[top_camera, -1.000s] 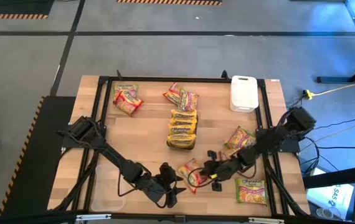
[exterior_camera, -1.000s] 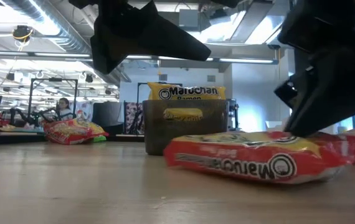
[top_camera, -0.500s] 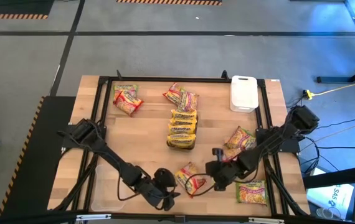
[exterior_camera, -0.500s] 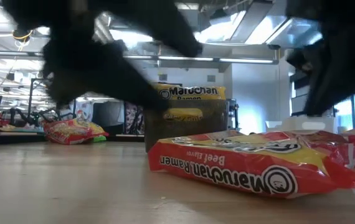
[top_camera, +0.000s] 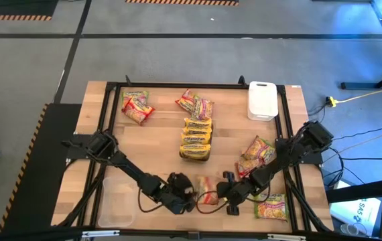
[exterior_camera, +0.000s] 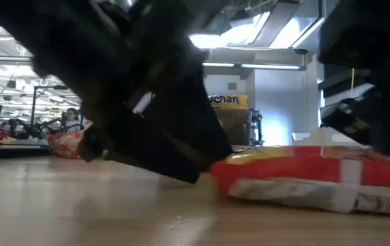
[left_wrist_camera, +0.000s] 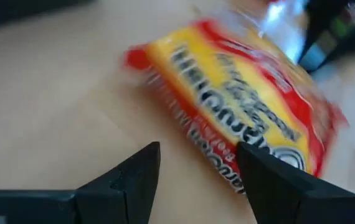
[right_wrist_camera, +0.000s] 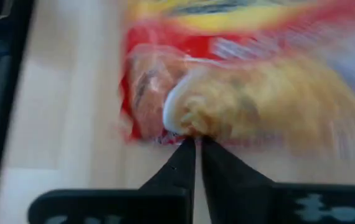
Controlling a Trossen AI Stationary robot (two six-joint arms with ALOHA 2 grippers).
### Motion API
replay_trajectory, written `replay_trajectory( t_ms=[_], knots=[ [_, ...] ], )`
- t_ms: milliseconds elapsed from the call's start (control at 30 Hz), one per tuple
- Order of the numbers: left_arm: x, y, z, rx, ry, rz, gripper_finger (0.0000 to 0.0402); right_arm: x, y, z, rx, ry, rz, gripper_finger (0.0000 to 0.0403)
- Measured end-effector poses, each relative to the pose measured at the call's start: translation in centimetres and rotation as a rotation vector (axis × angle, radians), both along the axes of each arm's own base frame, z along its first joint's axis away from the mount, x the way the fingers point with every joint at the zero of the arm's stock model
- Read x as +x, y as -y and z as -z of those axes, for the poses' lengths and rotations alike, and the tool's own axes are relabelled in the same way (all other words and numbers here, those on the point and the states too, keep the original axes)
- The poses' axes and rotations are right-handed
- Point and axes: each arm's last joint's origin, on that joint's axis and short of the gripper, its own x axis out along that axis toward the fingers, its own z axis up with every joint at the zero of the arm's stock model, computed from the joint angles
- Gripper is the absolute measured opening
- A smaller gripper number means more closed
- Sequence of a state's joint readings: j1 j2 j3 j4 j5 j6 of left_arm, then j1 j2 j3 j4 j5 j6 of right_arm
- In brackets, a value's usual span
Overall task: Sort Maruchan noodles
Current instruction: Put the red noodle pack into the transparent bin
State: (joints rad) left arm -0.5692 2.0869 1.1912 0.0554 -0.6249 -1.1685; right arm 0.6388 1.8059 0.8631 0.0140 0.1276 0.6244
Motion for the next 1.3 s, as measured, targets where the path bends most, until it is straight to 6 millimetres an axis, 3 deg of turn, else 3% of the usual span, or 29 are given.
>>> replay_trajectory(
  t_ms=[300,400,500,700,767,933,1067,1300],
  knots=[
    [1.1,-2.0,0.0,0.046,-0.015,-0.022,0.0208,0.8,-2.7,-1.1,0.08,0.139,-0.05,0.0012],
    [1.1,-2.2,-0.1,0.04,-0.035,0.011,0.0208,1.0,-2.8,-2.6,0.074,0.146,-0.105,0.0012],
    [0.6,-1.5,-1.3,0.033,-0.023,0.033,0.0208,-0.1,-2.5,-5.1,0.06,0.121,-0.132,0.0012],
    [-1.1,1.9,-3.1,-0.013,0.057,0.121,0.0208,-3.5,1.1,-8.0,-0.039,0.09,0.036,0.0012],
    [-1.4,2.8,-3.2,-0.028,0.092,0.143,0.0208,-4.0,2.7,-7.8,-0.011,0.1,0.108,0.0012],
    [-2.0,4.6,-2.0,-0.034,0.127,0.164,0.0208,-4.1,6.3,-5.1,0.096,0.024,0.277,0.0021],
    [-1.8,5.2,-0.9,-0.056,0.155,0.169,0.0208,-3.4,7.5,-3.7,0.248,-0.041,0.308,0.0081],
    [-0.8,4.9,1.2,-0.07,0.156,0.195,0.0208,-2.5,7.5,-2.5,0.351,-0.078,0.298,0.0256]
  ],
)
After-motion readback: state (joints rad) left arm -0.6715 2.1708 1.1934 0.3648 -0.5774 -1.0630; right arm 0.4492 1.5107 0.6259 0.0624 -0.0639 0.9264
